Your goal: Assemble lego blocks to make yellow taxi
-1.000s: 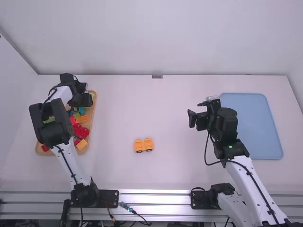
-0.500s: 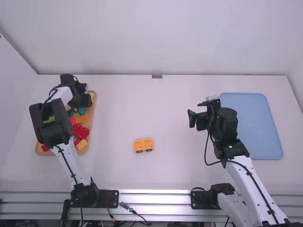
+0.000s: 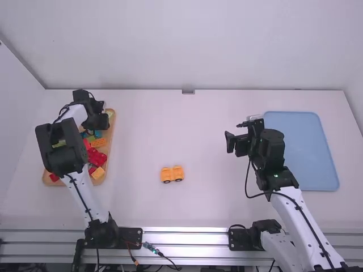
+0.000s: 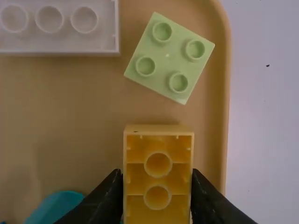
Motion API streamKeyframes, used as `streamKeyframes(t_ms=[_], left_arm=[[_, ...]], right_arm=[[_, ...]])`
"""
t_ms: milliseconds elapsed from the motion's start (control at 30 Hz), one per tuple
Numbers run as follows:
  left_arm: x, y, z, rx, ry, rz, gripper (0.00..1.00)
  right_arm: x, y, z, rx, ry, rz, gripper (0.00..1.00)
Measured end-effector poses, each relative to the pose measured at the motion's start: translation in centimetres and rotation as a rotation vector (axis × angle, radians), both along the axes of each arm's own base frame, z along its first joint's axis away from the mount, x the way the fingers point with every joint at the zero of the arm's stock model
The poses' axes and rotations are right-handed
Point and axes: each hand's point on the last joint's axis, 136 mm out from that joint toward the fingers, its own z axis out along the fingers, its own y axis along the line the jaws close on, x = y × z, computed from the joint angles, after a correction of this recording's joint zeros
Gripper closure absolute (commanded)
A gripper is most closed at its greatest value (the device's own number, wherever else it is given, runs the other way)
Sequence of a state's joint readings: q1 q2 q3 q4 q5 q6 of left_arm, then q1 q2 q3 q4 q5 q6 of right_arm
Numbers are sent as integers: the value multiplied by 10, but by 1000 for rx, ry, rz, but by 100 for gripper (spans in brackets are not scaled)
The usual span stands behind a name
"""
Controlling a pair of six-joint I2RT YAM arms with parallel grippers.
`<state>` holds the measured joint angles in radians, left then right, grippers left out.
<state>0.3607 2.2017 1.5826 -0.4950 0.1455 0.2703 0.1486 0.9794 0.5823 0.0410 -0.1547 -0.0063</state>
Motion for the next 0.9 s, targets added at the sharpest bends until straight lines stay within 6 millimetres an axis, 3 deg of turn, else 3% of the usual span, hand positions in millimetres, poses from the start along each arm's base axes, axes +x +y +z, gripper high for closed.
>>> streamKeyframes(t_ms=[300,400,533,767,900], left_arm=[[1,1,-1,2,-6,0,77],[2,1,0,3,-9,0,89],[1,1,-1,-8,-8,27,98],[1,0,0,-32,-5,77,98],[3,-1,10,-42,-38,103,98]], right_arm=[[0,0,0,0,0,-1,1],[0,0,0,0,0,0,1],[0,0,0,-2,-2,2,1],[0,0,0,3,-1,-1,1],[1,0,2,7,-7,-3,1]])
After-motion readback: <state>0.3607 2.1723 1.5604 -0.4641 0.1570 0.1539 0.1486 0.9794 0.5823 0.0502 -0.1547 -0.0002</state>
